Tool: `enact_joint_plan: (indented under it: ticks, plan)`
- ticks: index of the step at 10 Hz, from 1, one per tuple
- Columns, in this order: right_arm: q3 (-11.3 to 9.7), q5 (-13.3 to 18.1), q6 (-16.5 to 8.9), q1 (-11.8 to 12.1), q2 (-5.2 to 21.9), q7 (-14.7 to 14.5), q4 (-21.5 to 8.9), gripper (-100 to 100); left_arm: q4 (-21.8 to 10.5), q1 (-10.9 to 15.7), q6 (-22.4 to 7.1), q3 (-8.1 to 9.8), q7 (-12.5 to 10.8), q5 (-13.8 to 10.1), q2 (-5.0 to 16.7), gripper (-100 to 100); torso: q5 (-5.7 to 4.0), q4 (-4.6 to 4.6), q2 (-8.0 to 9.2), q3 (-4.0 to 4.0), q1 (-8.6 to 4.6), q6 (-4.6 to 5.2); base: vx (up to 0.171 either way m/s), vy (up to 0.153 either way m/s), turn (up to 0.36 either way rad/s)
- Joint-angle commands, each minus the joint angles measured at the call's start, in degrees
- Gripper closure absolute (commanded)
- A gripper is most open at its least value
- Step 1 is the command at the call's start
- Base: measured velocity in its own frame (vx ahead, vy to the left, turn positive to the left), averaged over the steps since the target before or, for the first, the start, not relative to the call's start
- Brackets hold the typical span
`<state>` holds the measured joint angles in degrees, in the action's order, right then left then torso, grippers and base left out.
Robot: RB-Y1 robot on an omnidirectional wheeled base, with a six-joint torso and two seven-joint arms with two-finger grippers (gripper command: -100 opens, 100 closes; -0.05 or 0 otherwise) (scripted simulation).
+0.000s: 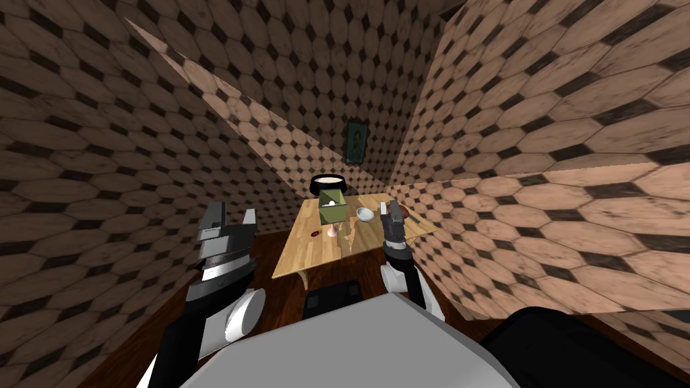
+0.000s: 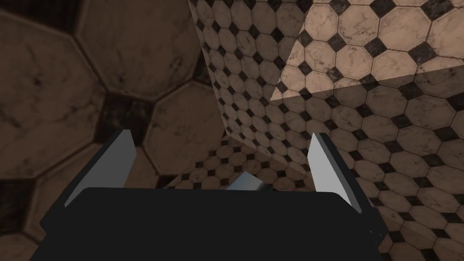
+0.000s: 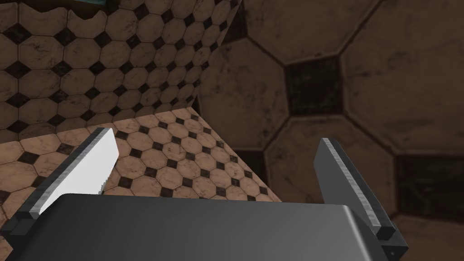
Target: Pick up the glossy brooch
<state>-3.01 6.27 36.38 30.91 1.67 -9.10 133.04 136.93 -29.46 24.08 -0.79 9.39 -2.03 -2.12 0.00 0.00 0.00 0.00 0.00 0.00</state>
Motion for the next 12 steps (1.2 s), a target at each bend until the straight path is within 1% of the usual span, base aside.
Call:
enact_joint_plan:
  ticks: [1,4,7,8,10,11,12]
  plan:
    - [0.0,0.0,0.0,0.0,0.0,0.0,0.0,0,-0.78,0.41,-0.75,0.47,-0.48,-0.36,2.14,-100,0.0,0.0,0.0,0.0,0.0,0.0,-0.021,0.002,-0.084]
    - [0.0,0.0,0.0,-0.01,0.0,0.0,0.0,0,-3.94,2.01,-3.82,2.33,-2.39,-1.82,7.11,-100,0.01,0.05,0.25,0.14,0.03,0.01,-0.073,0.002,-0.139]
    - [0.0,0.0,0.0,-0.02,0.0,0.0,0.0,0,-9.03,4.63,-8.72,5.28,-5.42,-4.2,11.88,-100,0.0,0.08,0.37,0.21,0.0,0.03,-0.104,-0.01,-0.249]
    - [0.0,0.0,0.0,-0.02,0.0,0.0,0.0,0,-9.21,4.63,-8.88,5.28,-5.42,-4.2,11.88,-100,0.0,0.09,0.41,0.24,-0.01,0.02,-0.089,0.002,-0.068]
    - [0.0,0.0,0.0,-0.02,0.0,0.0,0.0,0,-13.49,6.86,-12.61,7.69,-7.9,-6.2,14.89,-100,0.02,0.08,0.32,0.19,0.09,0.03,-0.092,0.007,-0.264]
    - [0.0,0.0,0.0,-0.02,0.0,0.0,0.0,0,-15.48,8.08,-15.05,8.99,-9.23,-7.3,16.34,-100,0.02,0.08,0.34,0.2,0.1,0.04,-0.119,0.013,-0.352]
    - [0.0,0.0,0.0,-0.02,0.0,0.0,0.0,0,-16.23,8.08,-15.58,8.99,-9.23,-7.3,16.34,-100,0.02,0.09,0.42,0.24,0.12,0.01,-0.097,-0.008,-0.098]
